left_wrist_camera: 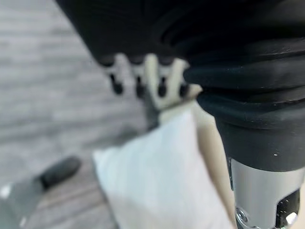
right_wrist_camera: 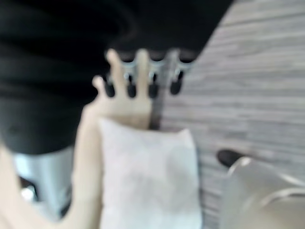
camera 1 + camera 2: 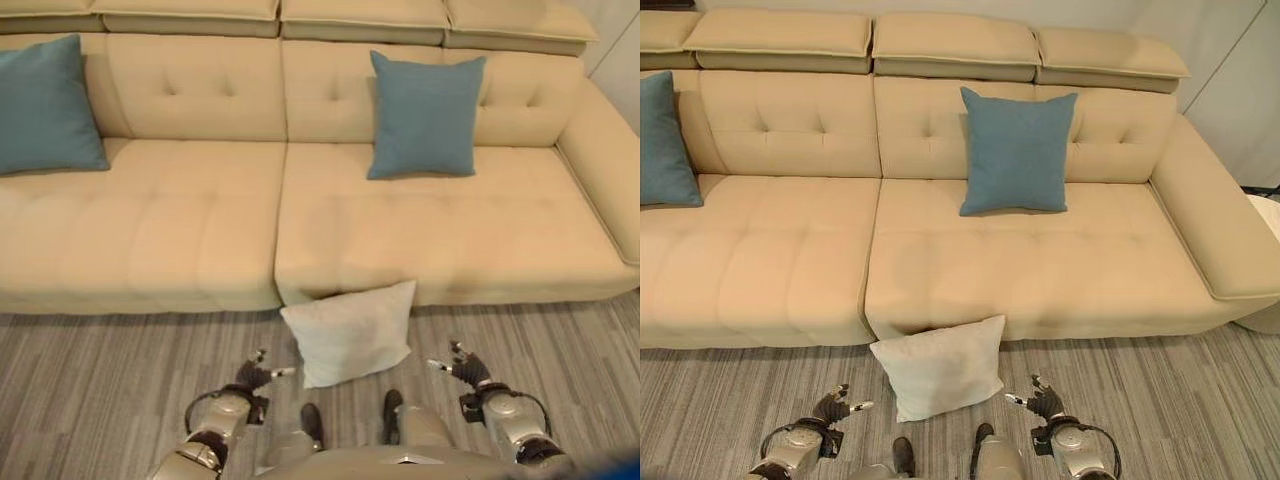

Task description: Pick up all the scattered cushions and arrange them neatly on the sofa.

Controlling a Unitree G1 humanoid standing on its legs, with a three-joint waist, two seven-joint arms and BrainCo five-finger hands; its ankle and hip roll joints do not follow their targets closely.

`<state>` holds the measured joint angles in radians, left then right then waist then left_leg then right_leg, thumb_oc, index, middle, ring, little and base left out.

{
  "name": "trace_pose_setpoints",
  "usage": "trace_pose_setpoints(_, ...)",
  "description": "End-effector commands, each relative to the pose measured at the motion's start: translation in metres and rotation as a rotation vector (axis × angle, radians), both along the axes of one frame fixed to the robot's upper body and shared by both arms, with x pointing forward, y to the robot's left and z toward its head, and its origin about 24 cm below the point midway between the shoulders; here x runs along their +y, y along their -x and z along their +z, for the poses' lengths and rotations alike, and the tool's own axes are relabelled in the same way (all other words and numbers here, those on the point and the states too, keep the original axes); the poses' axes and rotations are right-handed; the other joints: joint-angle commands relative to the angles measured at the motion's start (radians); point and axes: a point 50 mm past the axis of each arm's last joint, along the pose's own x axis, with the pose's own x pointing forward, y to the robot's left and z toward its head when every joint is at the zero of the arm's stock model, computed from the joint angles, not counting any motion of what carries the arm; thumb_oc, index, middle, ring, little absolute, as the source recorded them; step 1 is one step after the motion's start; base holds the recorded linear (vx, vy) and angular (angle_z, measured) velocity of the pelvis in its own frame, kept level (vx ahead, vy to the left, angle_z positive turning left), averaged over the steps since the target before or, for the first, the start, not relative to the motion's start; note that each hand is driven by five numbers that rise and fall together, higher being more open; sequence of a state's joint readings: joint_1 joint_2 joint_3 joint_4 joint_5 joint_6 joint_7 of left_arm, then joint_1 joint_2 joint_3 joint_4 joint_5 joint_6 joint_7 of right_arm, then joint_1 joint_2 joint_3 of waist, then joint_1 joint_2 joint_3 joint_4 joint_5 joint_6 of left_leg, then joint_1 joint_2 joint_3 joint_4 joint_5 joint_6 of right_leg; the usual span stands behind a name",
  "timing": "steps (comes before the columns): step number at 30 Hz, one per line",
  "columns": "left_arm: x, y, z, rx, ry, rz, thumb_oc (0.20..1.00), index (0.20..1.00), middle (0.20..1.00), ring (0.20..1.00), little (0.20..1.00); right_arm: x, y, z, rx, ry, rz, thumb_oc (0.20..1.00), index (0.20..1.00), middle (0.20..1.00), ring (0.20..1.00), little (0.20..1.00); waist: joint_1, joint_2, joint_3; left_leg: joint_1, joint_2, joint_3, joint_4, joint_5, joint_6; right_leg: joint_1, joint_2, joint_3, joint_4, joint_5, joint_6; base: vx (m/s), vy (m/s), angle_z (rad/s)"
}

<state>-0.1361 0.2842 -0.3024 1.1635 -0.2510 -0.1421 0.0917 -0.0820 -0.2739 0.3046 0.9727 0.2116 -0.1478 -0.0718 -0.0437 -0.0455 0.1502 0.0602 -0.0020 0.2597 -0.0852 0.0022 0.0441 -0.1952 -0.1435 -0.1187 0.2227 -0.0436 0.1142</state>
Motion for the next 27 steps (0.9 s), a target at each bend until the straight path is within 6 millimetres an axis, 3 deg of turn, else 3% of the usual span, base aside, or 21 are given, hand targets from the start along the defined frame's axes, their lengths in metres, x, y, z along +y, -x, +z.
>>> trace_pose_setpoints(1, -0.003, -0.01, 0.006, -0.076, 0.02, 0.028, 1.0, 1.0, 1.0, 1.0, 1.0, -0.001, -0.012, 0.008, -0.056, 0.031, 0.042, 1.0, 1.0, 1.0, 1.0, 1.0, 0.008, -0.017, -0.011, -0.073, 0.021, -0.09, 0.126, -0.042, -0.065, 0.139, 0.01, 0.017, -0.103, 0.015, 0.023, 0.08, -0.069, 0.42)
trace_pose_setpoints(6, -0.003, -0.005, 0.004, -0.066, 0.023, 0.035, 1.0, 1.0, 1.0, 1.0, 1.0, -0.008, -0.016, 0.015, -0.094, 0.056, 0.058, 1.0, 1.0, 1.0, 1.0, 1.0, 0.017, -0.018, -0.042, -0.05, 0.03, -0.101, 0.079, -0.013, -0.086, 0.212, 0.027, -0.022, -0.196, 0.019, 0.015, 0.06, -0.088, 0.15)
trace_pose_setpoints(13, -0.005, -0.001, 0.002, -0.052, 0.026, 0.01, 1.0, 1.0, 1.0, 1.0, 1.0, -0.014, -0.011, 0.015, -0.09, 0.06, 0.043, 1.0, 1.0, 1.0, 1.0, 1.0, 0.015, -0.017, -0.046, -0.037, 0.037, -0.113, 0.051, 0.004, -0.102, 0.249, 0.037, -0.058, -0.227, 0.011, 0.01, 0.01, -0.048, 0.14)
trace_pose_setpoints(16, -0.006, -0.021, 0.012, -0.111, 0.017, 0.005, 1.0, 1.0, 1.0, 1.0, 1.0, -0.015, -0.021, 0.02, -0.114, 0.073, 0.039, 1.0, 1.0, 1.0, 1.0, 1.0, 0.017, -0.017, 0.011, -0.087, 0.041, -0.123, 0.084, 0.003, -0.104, 0.202, 0.033, -0.069, -0.184, -0.002, 0.002, -0.18, -0.035, 0.18)
trace_pose_setpoints(21, -0.006, -0.087, 0.057, -0.366, 0.032, 0.095, 1.0, 1.0, 1.0, 1.0, 1.0, -0.01, -0.069, 0.052, -0.28, 0.082, 0.017, 1.0, 1.0, 1.0, 1.0, 1.0, 0.015, -0.016, 0.154, -0.331, 0.051, -0.136, 0.243, 0.002, -0.097, -0.076, 0.013, -0.055, 0.009, 0.0, -0.018, -0.36, -0.022, 0.09)
trace_pose_setpoints(23, -0.007, -0.095, 0.064, -0.403, 0.044, 0.104, 1.0, 1.0, 1.0, 1.0, 1.0, -0.008, -0.075, 0.058, -0.308, 0.079, 0.014, 1.0, 1.0, 1.0, 1.0, 1.0, 0.013, -0.017, 0.156, -0.38, 0.054, -0.135, 0.27, -0.001, -0.094, -0.125, 0.013, -0.048, 0.035, -0.001, -0.021, -0.15, 0.005, 0.12)
trace_pose_setpoints(26, -0.006, -0.127, 0.098, -0.556, 0.063, 0.161, 1.0, 1.0, 1.0, 1.0, 1.0, -0.007, -0.109, 0.091, -0.442, 0.103, -0.006, 1.0, 1.0, 1.0, 1.0, 1.0, 0.002, -0.005, 0.167, -0.553, 0.069, -0.127, 0.351, -0.001, -0.089, -0.308, -0.002, -0.023, 0.125, -0.007, -0.026, -0.11, 0.026, -0.15)
trace_pose_setpoints(27, -0.006, -0.134, 0.105, -0.584, 0.069, 0.17, 1.0, 1.0, 1.0, 1.0, 1.0, -0.008, -0.118, 0.101, -0.481, 0.112, -0.017, 1.0, 1.0, 1.0, 1.0, 1.0, 0.0, -0.001, 0.168, -0.583, 0.072, -0.126, 0.379, -0.03, -0.095, -0.343, -0.007, -0.015, 0.163, -0.038, -0.02, -0.06, 0.028, -0.17)
